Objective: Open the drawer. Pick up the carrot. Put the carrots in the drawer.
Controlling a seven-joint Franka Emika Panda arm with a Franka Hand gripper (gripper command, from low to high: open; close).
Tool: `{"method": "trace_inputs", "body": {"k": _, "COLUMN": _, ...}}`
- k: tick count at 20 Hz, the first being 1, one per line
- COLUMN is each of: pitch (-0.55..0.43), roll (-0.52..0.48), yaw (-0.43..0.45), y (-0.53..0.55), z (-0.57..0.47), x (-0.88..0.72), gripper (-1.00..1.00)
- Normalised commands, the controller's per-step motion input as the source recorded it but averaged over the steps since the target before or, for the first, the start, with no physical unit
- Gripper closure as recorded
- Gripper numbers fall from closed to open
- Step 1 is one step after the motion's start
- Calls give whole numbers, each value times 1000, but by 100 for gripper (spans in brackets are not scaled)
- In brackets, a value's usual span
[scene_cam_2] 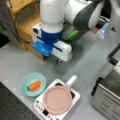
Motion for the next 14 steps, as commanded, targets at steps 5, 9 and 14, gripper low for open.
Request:
{"method": "trace_inputs", "body": {"k": 5, "pitch": 212, "roll": 91, "yaw": -74, "y": -128, "z": 93, "x": 311, "gripper": -100}}
{"method": "trace_inputs", "body": {"k": 9, "pitch": 221, "roll": 83, "yaw": -80, "y": -114, "z": 99, "x": 348, "gripper": -100}}
{"method": "trace_inputs", "body": {"k": 14, "pitch": 224, "roll": 88, "yaw": -61, "y": -101, "z": 96, "x": 387, "gripper": -100}}
